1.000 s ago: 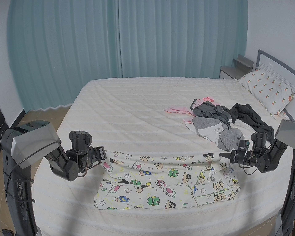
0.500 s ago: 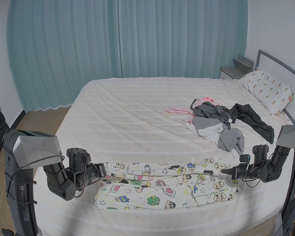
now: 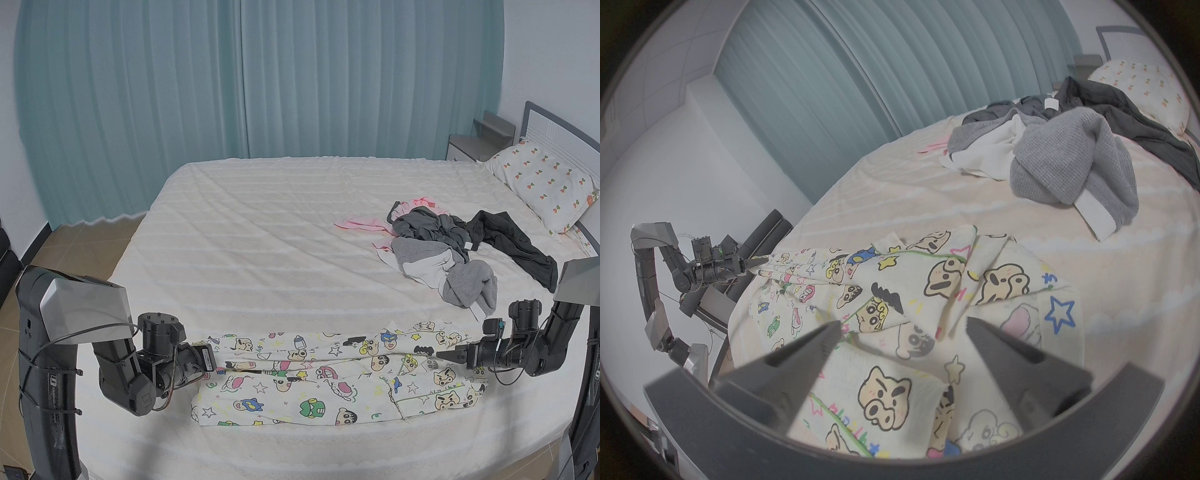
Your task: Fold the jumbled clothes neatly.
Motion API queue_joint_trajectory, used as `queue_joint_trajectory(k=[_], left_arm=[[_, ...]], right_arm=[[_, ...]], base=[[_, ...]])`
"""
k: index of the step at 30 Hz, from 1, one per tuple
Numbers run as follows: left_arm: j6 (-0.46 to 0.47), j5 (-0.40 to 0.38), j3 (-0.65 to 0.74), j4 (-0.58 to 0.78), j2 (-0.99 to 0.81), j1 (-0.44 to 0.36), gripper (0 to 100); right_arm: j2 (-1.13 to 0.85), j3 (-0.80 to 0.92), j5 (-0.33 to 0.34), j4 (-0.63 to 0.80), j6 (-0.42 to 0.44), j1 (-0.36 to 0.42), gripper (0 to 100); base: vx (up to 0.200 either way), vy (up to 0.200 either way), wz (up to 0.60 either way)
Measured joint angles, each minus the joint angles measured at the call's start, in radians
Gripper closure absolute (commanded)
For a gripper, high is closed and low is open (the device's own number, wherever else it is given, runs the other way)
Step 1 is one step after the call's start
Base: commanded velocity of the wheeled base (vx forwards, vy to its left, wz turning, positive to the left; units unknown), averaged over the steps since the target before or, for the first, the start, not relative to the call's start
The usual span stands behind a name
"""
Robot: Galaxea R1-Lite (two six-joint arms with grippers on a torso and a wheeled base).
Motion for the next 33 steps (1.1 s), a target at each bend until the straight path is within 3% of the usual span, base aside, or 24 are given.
queue_joint_trajectory(k=[13,21,33], left_arm=[[-0.003,0.000,-0.001,0.000,0.003,0.000,100],[-0.003,0.000,-0.001,0.000,0.004,0.000,100],[-0.003,0.000,-0.003,0.000,0.008,0.001,100]], right_arm=[[-0.007,-0.041,-0.001,0.006,0.013,0.042,0],[0.034,-0.088,-0.059,0.013,0.013,0.060,0],[0.064,-0.099,-0.056,0.008,0.012,0.073,0]], base=[[0.000,0.000,0.00],[0.000,0.000,0.00],[0.000,0.000,0.00]])
